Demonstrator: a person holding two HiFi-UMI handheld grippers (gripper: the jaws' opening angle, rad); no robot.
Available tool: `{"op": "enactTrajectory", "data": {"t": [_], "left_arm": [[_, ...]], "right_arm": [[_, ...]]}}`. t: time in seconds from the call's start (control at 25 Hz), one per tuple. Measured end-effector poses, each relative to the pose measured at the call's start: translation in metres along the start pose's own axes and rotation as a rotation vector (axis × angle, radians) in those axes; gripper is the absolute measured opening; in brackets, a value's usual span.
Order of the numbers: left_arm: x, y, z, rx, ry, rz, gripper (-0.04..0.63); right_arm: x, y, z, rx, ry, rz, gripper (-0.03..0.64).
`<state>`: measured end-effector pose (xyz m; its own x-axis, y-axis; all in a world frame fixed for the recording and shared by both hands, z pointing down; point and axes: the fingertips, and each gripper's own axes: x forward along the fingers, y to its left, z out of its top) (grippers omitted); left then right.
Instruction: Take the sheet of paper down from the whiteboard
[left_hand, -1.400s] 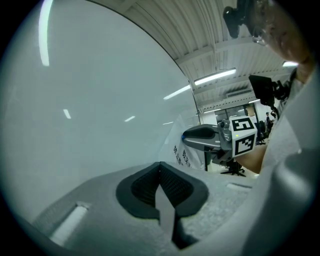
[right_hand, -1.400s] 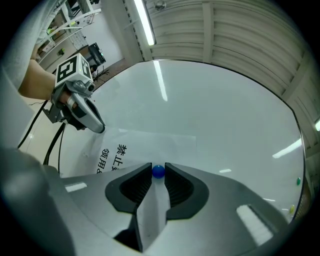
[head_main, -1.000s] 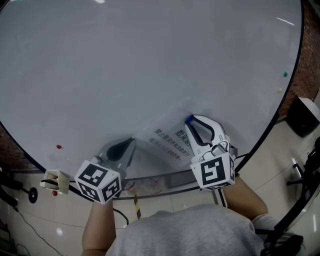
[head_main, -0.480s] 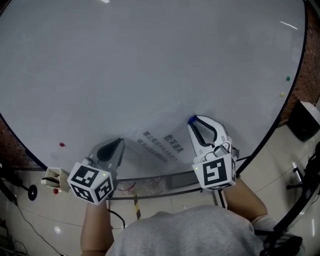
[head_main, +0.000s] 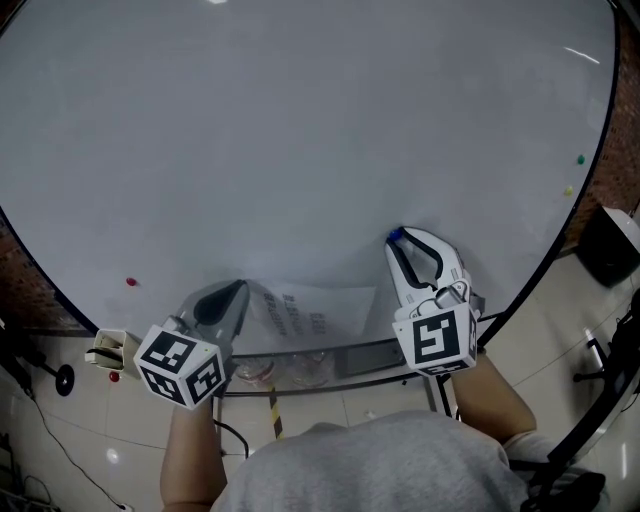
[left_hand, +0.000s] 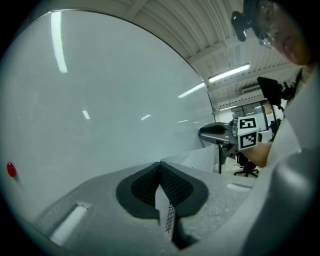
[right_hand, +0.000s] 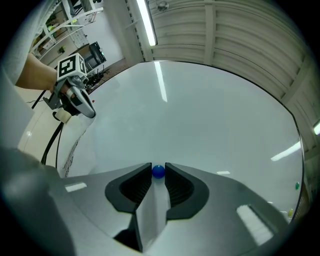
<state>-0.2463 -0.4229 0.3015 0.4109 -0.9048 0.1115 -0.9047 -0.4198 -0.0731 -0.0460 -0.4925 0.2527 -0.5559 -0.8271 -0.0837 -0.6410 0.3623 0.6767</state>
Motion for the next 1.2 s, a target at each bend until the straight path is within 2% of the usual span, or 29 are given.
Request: {"op": "enactTrajectory", "data": {"t": [0.2,0.32,0.44,0.56,0.72,0.84,1.0,1.2], "left_arm": [[-0.001,-0.006,-0.002,-0.001,0.013,-0.021,0.002],[-0.004,-0.009,-0.005,0.001,0.025,-0.019,0.002],[-0.008,-0.016,-0.011,-0.005,0.030,-0.024,0.002],[-0.011,-0.027,-0.017,-0.008,0.039,-0.032,0.002],[-0.017,-0.046,-0.022,0.005,0.040,-0.037,0.002],[-0.024,-0.073,-0.028,-0.009,0.035,-0.059,0.002],[-0.050,-0.121,-0.032,-0.012,0.021,-0.079,0.002],[-0.102,-0.201,-0.051,-0.040,0.032,-0.103,0.002]], "right_arm": [[0.004,0.000,0.000,0.014,0.011,0.018,0.089],[0.000,-0.004,0.005,0.019,0.003,-0.006,0.170],[-0.013,-0.007,0.011,0.020,-0.018,-0.026,0.170],[-0.027,0.000,0.002,0.068,-0.005,-0.003,0.128],[-0.052,0.013,-0.024,0.126,0.082,0.033,0.039],[-0.085,0.029,-0.042,0.191,0.152,0.089,0.002],[-0.148,0.046,-0.052,0.272,0.213,0.148,0.002],[-0.251,0.056,-0.051,0.300,0.245,0.150,0.002]]}}
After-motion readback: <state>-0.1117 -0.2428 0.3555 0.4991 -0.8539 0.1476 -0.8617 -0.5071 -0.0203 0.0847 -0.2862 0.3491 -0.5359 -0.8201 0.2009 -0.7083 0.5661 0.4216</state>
